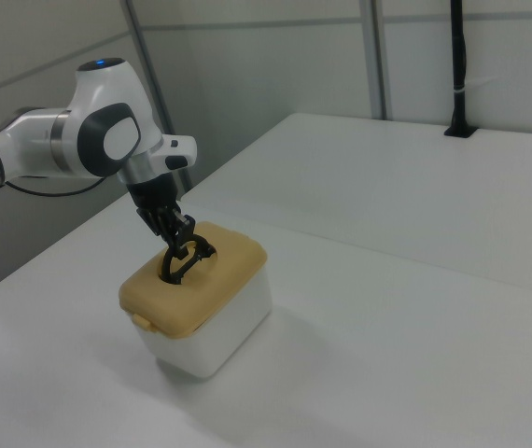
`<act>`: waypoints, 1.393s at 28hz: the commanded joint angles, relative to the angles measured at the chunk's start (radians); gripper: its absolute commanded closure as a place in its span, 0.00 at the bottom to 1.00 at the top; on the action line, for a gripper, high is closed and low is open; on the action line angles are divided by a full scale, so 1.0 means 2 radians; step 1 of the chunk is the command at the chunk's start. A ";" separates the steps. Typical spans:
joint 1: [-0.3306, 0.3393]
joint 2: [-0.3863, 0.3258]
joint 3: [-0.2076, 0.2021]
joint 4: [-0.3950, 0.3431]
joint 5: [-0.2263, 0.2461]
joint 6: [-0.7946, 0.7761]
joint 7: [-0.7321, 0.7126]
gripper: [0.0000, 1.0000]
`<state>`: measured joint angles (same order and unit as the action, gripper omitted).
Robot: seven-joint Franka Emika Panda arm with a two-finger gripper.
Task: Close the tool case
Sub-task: 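Lower the lid onto the rim of the white box and press it down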
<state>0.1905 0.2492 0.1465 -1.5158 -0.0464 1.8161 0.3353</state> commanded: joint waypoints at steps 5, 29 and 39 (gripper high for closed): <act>0.015 0.023 -0.005 0.024 -0.003 0.005 0.010 1.00; 0.019 0.033 -0.006 0.023 -0.024 0.021 0.002 0.00; 0.014 0.028 -0.010 0.023 -0.027 0.020 0.001 0.00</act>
<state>0.2133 0.3030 0.1451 -1.4903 -0.0875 1.8495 0.3381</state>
